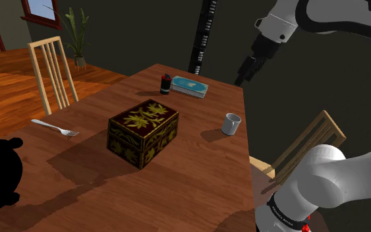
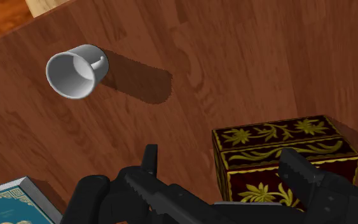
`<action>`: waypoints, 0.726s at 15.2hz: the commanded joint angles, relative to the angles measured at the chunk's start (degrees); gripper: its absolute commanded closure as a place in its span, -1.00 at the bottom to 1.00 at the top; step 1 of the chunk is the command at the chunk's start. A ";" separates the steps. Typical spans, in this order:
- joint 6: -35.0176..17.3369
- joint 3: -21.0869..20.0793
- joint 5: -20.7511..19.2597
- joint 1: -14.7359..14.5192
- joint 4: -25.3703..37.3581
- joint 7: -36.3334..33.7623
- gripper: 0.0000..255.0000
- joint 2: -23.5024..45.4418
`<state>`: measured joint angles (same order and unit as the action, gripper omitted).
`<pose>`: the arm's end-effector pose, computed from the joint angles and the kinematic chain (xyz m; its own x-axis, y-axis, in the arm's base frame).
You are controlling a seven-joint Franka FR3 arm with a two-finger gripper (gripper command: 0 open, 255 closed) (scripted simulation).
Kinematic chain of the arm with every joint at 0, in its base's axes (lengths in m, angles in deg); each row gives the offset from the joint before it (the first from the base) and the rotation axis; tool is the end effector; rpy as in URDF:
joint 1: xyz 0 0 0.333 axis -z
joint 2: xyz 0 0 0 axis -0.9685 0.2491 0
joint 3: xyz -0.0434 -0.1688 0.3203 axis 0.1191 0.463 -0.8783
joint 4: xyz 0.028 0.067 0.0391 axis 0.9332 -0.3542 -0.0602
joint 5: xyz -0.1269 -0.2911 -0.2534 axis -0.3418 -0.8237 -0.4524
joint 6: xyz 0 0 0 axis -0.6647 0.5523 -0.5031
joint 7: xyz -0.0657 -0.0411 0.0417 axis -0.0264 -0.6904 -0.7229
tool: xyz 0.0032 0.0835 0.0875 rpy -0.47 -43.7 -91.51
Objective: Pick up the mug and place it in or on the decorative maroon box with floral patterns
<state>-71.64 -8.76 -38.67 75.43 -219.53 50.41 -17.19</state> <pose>0.2964 0.0117 0.6612 0.9765 0.0810 0.1999 0.0749 -0.9965 0.0380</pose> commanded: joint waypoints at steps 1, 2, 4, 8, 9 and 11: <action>0.00 0.00 0.00 0.00 0.00 0.00 -1.00 0.00; -0.97 1.00 -0.34 0.34 -0.91 0.81 -1.00 0.44; -2.94 2.99 -1.03 1.04 -2.57 2.43 -1.00 1.49; -7.00 7.00 -2.36 2.48 -5.25 5.69 -1.00 4.36; -8.04 8.01 -2.67 2.84 -5.78 6.51 -1.00 5.24; -10.14 10.03 -3.24 3.54 -6.69 8.17 -1.00 7.18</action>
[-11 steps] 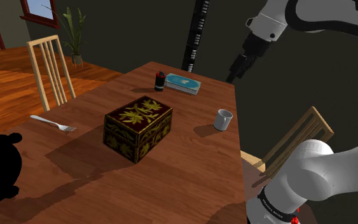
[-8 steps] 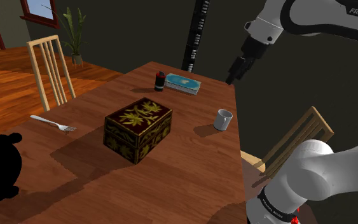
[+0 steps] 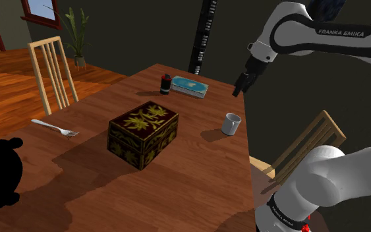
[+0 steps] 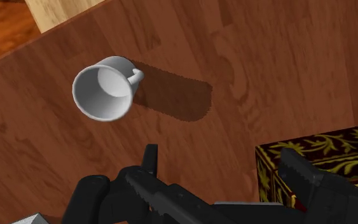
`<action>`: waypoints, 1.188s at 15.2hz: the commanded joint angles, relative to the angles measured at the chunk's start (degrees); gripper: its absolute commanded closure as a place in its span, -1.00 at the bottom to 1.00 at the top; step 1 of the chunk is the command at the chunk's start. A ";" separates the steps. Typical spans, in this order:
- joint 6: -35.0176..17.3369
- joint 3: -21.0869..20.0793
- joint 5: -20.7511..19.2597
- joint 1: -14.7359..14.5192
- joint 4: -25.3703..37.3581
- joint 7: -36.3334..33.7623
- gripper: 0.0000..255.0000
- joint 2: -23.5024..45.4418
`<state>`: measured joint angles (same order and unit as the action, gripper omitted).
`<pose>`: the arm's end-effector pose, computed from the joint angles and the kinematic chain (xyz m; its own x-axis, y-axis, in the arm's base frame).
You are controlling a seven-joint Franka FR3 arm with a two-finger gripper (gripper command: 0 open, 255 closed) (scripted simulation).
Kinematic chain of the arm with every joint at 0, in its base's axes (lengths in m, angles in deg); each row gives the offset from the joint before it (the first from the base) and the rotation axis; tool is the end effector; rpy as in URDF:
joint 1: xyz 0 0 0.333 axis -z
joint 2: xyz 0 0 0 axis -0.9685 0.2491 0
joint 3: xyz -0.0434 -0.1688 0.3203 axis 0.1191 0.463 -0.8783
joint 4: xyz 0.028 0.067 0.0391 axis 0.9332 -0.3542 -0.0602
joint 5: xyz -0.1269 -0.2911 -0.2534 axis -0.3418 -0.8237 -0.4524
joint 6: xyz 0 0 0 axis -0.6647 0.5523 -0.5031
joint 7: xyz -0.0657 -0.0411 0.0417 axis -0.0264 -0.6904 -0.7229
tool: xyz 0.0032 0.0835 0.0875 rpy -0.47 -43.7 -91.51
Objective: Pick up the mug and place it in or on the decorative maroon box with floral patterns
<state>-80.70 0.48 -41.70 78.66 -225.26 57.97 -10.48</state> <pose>0.3367 -0.0814 0.5873 0.9892 0.0353 0.1420 0.0354 -0.9994 0.0020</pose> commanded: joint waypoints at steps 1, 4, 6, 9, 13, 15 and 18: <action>-2.14 1.79 -0.48 0.65 -1.32 1.44 -1.00 1.55; -5.32 4.85 -1.12 1.58 -2.08 4.00 -1.00 5.13; -7.45 6.88 -1.37 2.14 -2.29 5.77 -1.00 7.83; -10.60 9.94 -1.40 2.82 -2.18 8.55 -1.00 12.31; -14.62 13.98 -0.57 3.46 -1.20 12.63 -1.00 19.09; -16.51 15.94 0.34 3.68 -0.36 14.90 -1.00 22.81; -19.09 18.67 2.47 4.04 1.33 18.67 -1.00 28.80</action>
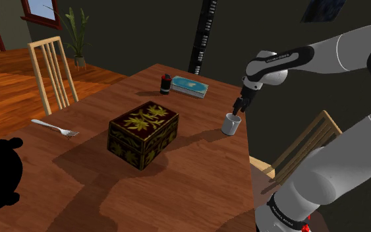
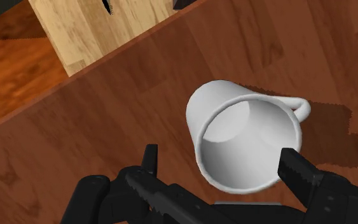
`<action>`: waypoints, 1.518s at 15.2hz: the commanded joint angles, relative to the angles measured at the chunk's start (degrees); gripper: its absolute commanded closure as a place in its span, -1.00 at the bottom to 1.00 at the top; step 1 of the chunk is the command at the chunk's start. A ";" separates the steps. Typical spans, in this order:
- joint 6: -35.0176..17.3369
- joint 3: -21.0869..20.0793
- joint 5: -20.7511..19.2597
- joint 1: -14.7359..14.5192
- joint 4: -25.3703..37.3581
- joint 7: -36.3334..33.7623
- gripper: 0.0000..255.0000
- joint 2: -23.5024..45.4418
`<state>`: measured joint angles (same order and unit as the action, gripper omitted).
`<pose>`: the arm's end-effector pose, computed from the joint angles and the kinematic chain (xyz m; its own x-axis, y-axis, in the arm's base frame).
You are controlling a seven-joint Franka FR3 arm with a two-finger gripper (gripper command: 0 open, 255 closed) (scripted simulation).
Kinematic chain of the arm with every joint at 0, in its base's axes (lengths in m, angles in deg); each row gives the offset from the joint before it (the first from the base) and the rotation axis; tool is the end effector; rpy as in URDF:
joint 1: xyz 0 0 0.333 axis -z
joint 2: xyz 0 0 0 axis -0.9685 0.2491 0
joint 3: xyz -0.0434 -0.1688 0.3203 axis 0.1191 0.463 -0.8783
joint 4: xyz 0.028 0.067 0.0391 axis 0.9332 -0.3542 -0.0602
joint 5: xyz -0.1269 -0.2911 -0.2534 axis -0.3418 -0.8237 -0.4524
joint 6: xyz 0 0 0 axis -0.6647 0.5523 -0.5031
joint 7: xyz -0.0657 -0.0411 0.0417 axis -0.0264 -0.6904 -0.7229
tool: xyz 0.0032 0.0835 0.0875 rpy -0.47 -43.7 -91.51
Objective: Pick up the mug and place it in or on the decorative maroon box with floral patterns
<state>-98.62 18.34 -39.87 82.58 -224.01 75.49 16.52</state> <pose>0.3957 -0.2597 0.4265 0.9985 -0.0506 0.0217 -0.0491 -0.9968 -0.0638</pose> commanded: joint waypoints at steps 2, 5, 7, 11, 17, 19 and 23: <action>-2.12 0.98 1.01 0.13 -0.23 1.55 -1.00 2.58; -4.56 1.17 1.74 -0.03 -1.42 2.10 -1.00 3.96; -6.19 1.29 2.31 -0.15 -2.16 2.53 -1.00 4.96; -7.47 1.37 2.80 -0.25 -2.70 2.90 -1.00 5.79; -7.46 1.37 2.80 -0.25 -2.70 2.90 1.00 5.78; -7.46 1.37 2.80 -0.25 -2.70 2.90 1.00 5.78; -7.46 1.37 2.80 -0.25 -2.70 2.89 1.00 5.78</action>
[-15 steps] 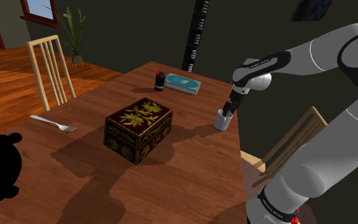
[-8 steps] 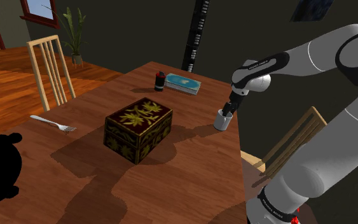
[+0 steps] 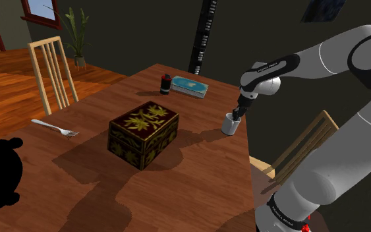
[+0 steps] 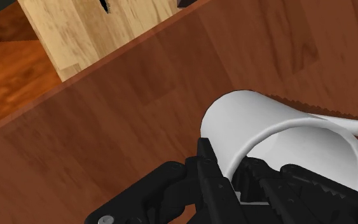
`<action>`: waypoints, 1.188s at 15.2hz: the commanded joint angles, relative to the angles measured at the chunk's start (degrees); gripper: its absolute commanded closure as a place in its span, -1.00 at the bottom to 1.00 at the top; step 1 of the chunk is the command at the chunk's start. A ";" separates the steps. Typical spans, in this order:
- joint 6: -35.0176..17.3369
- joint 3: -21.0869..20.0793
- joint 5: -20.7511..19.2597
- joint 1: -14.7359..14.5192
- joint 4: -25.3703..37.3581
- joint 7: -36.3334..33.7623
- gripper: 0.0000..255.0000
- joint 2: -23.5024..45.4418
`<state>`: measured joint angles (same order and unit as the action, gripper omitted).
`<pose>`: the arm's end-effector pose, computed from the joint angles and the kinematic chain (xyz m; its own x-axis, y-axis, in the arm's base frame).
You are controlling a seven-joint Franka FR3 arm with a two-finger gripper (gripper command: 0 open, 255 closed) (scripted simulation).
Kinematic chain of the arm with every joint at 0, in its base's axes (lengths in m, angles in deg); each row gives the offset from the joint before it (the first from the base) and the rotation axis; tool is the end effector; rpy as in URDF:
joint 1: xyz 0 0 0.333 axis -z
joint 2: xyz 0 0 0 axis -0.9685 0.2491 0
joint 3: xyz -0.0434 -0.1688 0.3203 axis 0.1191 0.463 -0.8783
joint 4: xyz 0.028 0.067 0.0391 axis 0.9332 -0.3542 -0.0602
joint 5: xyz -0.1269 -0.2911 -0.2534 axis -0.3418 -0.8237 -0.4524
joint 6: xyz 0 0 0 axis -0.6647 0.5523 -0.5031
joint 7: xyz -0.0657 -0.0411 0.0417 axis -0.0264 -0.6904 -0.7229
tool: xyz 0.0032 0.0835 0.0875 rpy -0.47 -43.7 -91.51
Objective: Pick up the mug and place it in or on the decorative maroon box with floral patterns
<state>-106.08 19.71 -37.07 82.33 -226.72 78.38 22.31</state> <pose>0.4000 -0.2669 0.3727 0.9984 -0.0552 0.0136 -0.0542 -0.9963 -0.0668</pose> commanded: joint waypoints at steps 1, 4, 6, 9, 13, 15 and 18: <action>0.00 0.00 0.00 0.00 0.01 0.00 1.00 -0.01; 0.80 -0.07 -0.33 0.05 0.32 -0.29 1.00 -0.56; 2.42 -0.23 -0.93 0.13 1.00 -0.81 1.00 -1.61; 4.86 -0.49 -1.70 0.24 2.11 -1.52 1.00 -3.09; 8.09 -0.86 -2.51 0.37 3.76 -2.32 1.00 -4.84; 9.70 -1.05 -2.83 0.42 4.65 -2.66 1.00 -5.62; 12.11 -1.33 -3.24 0.47 6.09 -3.12 1.00 -6.67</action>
<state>-94.84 18.52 -40.17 82.80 -221.13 75.48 16.02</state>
